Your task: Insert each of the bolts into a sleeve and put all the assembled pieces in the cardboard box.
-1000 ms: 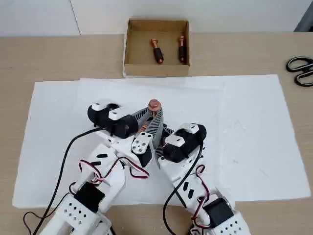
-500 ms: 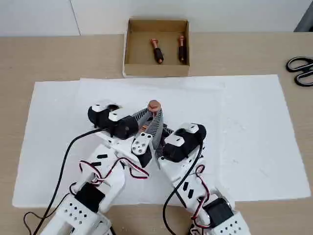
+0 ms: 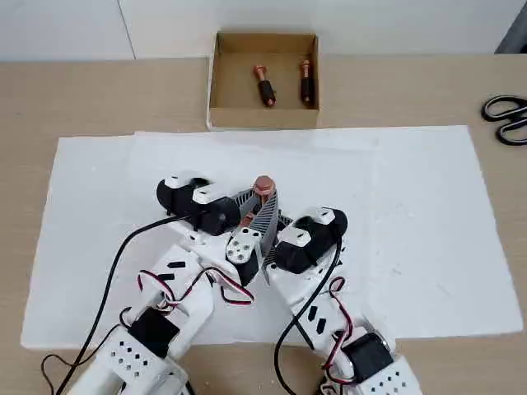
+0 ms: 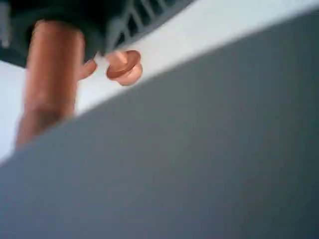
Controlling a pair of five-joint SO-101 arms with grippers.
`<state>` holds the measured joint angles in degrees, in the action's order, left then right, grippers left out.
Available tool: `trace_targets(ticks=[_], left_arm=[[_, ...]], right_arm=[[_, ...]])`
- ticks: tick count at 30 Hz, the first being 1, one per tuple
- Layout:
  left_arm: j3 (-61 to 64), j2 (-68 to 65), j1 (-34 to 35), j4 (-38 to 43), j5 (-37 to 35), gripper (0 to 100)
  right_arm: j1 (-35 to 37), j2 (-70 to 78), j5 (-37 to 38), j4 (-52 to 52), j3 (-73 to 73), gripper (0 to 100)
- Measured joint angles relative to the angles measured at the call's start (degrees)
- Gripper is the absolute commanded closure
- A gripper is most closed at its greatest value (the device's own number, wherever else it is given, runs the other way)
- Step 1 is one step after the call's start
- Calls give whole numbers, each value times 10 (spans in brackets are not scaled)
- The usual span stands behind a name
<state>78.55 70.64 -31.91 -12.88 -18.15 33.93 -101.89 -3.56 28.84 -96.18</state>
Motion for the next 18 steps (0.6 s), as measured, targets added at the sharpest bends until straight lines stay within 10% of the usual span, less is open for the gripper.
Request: trace_targets(ticks=[18], left_arm=[[0, 0, -4, -93, -1, 994]], right_arm=[[1, 0, 0, 0, 0, 995]])
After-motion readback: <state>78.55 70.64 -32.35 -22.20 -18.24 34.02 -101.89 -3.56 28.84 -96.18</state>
